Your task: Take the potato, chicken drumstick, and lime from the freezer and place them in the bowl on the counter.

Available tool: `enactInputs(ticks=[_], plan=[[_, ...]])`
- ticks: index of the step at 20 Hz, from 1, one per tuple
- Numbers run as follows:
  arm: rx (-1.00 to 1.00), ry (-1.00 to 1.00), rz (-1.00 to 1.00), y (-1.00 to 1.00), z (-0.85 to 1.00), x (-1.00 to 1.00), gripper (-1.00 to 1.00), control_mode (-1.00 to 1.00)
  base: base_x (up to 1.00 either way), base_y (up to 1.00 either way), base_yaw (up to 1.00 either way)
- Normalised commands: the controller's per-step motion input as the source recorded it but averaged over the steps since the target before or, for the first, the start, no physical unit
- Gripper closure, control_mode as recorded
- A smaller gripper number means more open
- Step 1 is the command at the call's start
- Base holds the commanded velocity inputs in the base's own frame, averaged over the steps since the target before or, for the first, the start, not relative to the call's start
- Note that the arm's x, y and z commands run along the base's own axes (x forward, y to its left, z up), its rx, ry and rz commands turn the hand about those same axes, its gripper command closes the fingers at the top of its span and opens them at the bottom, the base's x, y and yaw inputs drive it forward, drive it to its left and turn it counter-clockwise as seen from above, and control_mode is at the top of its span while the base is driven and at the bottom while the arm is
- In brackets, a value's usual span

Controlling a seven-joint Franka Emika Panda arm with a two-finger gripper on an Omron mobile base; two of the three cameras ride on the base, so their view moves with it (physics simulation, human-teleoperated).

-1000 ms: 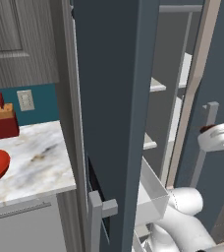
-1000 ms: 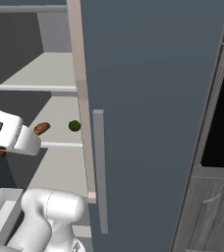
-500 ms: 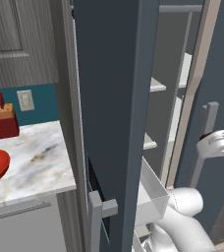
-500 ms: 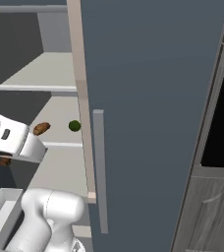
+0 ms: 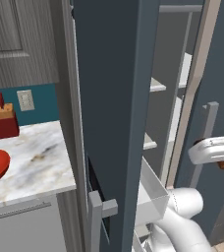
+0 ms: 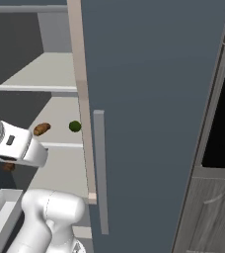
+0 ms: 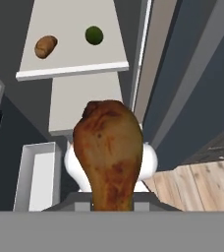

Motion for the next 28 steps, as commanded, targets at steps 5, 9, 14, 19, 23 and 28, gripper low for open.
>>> enactInputs(ticks=[5,9,14,19,23,28], plan=[[-0.04,0.01,0.00,0.09,-0.16,0.00,1.00,-1.00,0.00,0.00,0.00],[0.00,0.00,0.00,0.00,-0.01,0.05,1.00,-1.00,0.00,0.00,0.00],[0.00,0.00,0.00,-0.01,0.00,0.18,1.00,-1.00,0.00,0.00,0.00],[0.01,0.00,0.00,-0.04,0.00,0.06,1.00,-1.00,0.00,0.00,0.00],[0.03,0.00,0.00,-0.15,0.00,0.00,1.00,-1.00,0.00,0.00,0.00],[0.01,0.00,0.00,-0.05,0.00,0.00,1.00,1.00,-0.14,-0.32,0.00]])
